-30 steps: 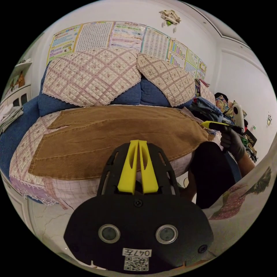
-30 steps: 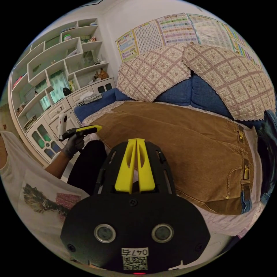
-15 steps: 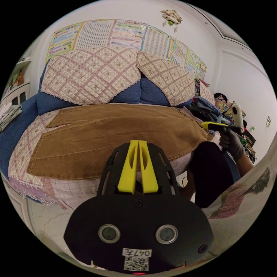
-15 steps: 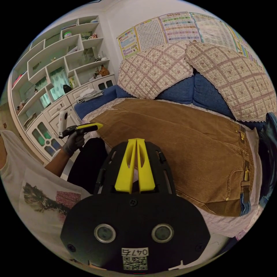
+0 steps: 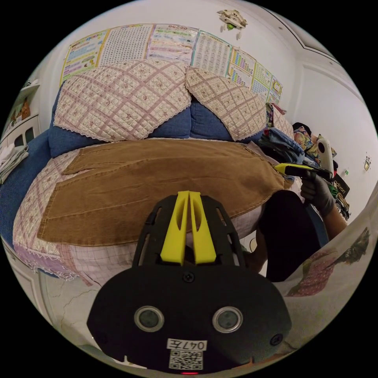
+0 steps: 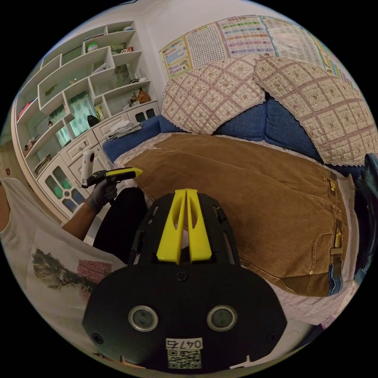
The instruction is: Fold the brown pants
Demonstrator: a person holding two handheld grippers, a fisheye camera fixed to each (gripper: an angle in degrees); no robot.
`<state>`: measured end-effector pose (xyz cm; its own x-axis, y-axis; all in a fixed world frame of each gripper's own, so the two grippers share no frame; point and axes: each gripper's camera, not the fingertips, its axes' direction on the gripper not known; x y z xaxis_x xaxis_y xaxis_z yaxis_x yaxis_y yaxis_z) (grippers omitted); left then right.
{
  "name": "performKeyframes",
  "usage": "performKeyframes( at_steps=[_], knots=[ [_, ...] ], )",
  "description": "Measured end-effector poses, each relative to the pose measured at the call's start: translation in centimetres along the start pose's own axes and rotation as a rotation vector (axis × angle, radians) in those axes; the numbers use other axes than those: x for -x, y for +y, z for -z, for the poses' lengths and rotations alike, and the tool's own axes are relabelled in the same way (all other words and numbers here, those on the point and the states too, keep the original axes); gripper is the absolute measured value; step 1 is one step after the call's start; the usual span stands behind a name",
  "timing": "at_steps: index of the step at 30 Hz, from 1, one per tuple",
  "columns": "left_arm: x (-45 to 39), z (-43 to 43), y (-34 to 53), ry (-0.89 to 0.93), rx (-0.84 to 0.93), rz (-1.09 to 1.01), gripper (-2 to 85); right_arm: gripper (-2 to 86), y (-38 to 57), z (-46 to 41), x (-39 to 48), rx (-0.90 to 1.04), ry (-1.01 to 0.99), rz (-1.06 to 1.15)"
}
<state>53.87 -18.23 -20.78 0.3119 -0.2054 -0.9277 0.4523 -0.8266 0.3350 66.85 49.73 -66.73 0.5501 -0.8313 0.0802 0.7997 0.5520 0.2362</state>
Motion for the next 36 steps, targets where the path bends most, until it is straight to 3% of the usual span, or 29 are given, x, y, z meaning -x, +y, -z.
performKeyframes(
  at_steps=[36],
  knots=[
    [-3.3, -3.1, -3.4, 0.006, 0.003, 0.014, -1.0, -1.2, -1.4, -1.0, -0.8, 0.012, -0.001, 0.0]
  ],
)
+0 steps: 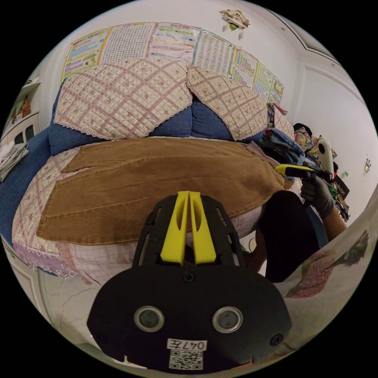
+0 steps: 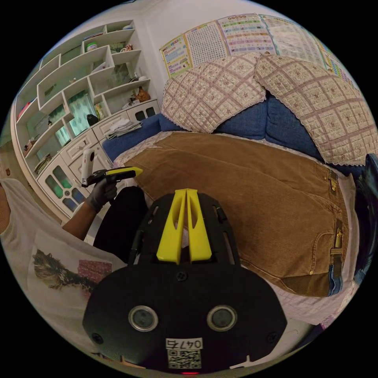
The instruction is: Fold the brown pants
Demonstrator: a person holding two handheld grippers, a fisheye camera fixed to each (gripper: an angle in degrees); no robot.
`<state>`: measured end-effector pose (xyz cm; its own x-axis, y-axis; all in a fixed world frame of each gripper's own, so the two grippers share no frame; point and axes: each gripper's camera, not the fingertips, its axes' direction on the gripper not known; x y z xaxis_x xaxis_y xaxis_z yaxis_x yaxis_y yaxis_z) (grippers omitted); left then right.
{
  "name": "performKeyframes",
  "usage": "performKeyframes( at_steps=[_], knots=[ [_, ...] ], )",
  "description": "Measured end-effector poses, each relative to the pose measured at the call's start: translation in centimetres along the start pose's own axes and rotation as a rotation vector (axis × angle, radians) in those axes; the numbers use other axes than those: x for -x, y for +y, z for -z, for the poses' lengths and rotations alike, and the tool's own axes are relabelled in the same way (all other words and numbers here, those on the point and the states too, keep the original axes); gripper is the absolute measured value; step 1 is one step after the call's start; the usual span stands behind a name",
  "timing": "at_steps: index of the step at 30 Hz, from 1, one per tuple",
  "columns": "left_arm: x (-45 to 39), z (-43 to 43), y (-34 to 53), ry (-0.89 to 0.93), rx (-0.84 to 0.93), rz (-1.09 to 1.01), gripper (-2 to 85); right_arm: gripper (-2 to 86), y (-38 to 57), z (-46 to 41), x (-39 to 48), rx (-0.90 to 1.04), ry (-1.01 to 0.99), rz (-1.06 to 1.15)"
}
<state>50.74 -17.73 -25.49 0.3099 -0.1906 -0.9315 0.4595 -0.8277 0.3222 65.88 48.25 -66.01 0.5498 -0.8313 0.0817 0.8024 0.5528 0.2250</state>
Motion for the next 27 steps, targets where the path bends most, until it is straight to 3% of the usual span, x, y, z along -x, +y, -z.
performKeyframes(
  at_steps=[27],
  knots=[
    [-3.0, -0.7, -4.0, 0.013, 0.003, 0.009, -1.0, -1.2, -1.2, -1.0, -0.1, 0.005, -0.006, -0.01]
  ],
)
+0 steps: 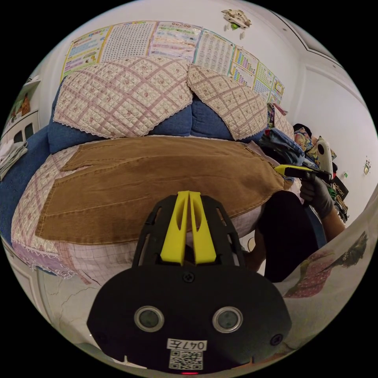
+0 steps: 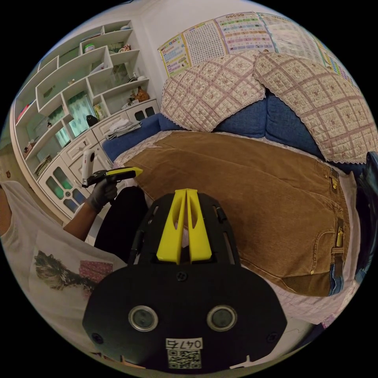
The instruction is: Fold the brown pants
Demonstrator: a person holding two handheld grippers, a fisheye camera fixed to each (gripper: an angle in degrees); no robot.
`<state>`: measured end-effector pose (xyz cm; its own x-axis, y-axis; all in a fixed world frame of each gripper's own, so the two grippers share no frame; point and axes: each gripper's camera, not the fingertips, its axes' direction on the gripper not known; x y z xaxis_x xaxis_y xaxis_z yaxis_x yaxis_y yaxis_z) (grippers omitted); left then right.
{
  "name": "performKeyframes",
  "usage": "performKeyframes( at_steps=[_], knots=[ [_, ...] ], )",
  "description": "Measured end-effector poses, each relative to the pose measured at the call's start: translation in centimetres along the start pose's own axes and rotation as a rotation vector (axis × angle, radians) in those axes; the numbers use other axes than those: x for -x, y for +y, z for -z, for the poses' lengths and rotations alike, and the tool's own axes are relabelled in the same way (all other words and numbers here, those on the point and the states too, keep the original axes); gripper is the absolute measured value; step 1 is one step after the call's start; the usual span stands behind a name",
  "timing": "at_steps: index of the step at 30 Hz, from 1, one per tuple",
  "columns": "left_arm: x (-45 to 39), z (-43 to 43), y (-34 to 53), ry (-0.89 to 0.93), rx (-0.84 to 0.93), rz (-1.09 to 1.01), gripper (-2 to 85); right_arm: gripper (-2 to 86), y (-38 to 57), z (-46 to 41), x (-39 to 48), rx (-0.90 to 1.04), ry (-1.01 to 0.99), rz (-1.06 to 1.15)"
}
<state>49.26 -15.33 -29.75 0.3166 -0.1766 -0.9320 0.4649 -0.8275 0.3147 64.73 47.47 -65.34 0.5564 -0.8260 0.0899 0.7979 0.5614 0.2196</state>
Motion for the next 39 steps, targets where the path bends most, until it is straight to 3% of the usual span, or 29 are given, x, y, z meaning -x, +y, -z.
performKeyframes(
  at_steps=[39],
  knots=[
    [0.3, 9.3, 4.1, 0.012, -0.015, 0.013, -1.0, -1.2, 4.1, 3.3, 3.4, 0.005, 0.018, 0.015]
  ],
)
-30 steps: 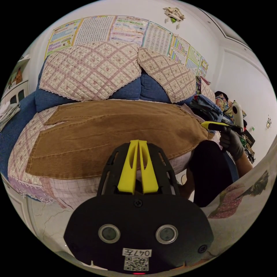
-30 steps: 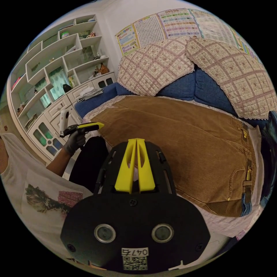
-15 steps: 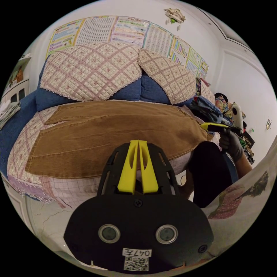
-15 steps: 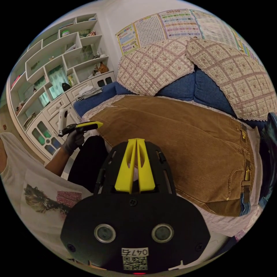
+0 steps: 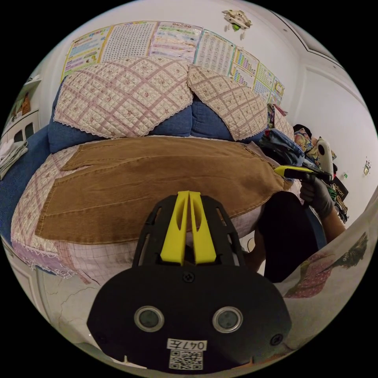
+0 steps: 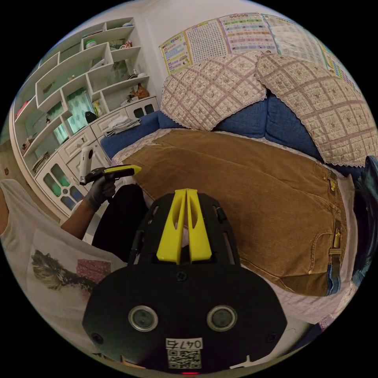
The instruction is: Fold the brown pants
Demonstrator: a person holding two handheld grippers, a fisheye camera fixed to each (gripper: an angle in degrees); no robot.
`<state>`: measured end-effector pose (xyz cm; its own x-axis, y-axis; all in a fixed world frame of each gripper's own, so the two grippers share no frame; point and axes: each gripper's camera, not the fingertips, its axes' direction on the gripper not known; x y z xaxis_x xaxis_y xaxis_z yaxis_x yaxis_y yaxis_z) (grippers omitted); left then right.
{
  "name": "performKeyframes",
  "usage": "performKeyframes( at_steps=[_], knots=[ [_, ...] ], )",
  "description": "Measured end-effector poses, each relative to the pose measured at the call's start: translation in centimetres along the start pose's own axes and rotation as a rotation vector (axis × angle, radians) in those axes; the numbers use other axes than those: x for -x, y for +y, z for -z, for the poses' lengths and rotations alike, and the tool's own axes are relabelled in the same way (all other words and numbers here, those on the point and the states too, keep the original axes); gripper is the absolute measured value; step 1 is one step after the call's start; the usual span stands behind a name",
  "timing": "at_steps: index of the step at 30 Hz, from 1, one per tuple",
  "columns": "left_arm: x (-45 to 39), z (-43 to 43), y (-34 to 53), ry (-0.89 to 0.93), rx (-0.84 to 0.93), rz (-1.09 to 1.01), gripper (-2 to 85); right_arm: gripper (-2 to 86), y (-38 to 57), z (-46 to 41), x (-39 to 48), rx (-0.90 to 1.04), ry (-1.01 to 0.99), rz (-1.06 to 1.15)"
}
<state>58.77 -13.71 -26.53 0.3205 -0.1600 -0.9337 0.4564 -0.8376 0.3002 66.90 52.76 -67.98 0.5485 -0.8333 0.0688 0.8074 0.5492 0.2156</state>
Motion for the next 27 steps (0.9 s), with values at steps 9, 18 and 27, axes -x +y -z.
performKeyframes(
  at_steps=[9, 18, 27],
  knots=[
    [9.8, 15.1, 6.6, -0.395, -0.173, 0.212, 0.0, -0.1, 5.1, 8.4, -1.0, -0.199, 0.259, 0.027],
    [27.5, 24.4, 22.6, -0.195, -0.267, 0.74, 11.9, 18.6, 12.1, 15.1, -2.9, -0.399, 0.398, -0.072],
    [39.4, 23.6, 31.6, -0.173, -0.271, 1.019, 13.5, 8.8, 15.6, 16.8, -1.5, -0.414, 0.479, -0.004]
  ],
)
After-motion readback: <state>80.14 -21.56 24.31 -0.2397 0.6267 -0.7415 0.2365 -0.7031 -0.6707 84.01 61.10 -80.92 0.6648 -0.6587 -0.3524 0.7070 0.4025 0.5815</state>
